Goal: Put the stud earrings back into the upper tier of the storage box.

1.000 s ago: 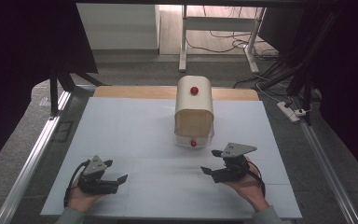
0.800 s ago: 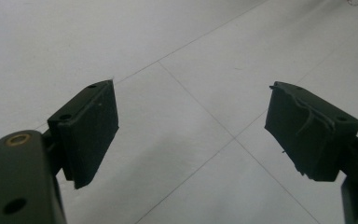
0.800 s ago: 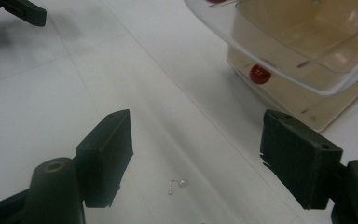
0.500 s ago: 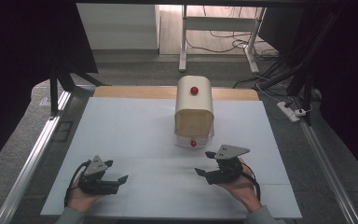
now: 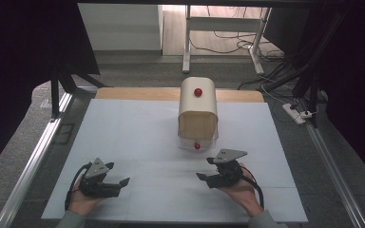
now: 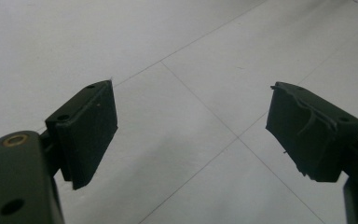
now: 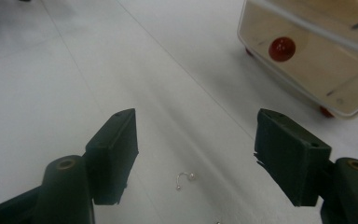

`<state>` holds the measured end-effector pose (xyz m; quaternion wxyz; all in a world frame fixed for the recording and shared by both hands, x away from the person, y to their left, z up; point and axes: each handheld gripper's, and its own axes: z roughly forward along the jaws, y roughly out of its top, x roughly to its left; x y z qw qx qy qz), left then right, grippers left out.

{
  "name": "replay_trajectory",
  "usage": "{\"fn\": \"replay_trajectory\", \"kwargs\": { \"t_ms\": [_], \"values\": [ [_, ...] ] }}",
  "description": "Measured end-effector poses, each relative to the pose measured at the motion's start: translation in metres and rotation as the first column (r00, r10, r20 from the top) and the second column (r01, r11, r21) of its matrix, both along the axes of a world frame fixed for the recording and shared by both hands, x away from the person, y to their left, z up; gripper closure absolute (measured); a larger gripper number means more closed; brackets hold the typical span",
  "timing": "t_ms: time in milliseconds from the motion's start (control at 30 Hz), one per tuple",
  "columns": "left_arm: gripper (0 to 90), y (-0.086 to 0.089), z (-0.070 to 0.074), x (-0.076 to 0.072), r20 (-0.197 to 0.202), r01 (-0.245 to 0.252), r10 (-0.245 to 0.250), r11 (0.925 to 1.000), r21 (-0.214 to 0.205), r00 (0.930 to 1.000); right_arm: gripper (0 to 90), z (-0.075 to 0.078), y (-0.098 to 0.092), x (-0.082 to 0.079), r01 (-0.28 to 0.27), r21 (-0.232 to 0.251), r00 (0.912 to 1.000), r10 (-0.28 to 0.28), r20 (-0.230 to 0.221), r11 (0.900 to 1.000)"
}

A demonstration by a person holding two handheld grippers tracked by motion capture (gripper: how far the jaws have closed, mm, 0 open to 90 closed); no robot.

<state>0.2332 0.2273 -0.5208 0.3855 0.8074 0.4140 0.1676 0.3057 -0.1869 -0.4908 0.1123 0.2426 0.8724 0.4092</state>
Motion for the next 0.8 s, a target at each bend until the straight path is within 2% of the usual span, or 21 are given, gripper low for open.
{"fn": "replay_trajectory", "kwargs": {
  "t_ms": [267,500,600,800],
  "values": [
    [16.0,-0.001,-0.001,0.000,-0.003,0.004,-0.004,1.0000,0.005,1.0000,37.0,-0.016,0.004,0.008,0.034,-0.076,0.9988,-0.036,-0.033,0.9965],
    [16.0,0.001,-0.001,0.001,-0.002,0.004,-0.004,0.9999,0.010,1.0000,48.4,-0.022,0.006,0.009,0.019,-0.133,0.9987,-0.025,-0.045,0.9909],
    [16.1,0.001,-0.001,0.001,-0.002,0.003,-0.003,0.9999,0.011,1.0000,50.3,-0.024,0.007,0.009,0.018,-0.144,0.9988,-0.025,-0.042,0.9894],
    [16.0,0.000,-0.002,0.001,-0.006,0.008,-0.008,0.9999,0.015,1.0000,61.4,-0.026,0.008,0.010,-0.007,-0.152,0.9985,-0.001,-0.055,0.9884]
  ]
}}
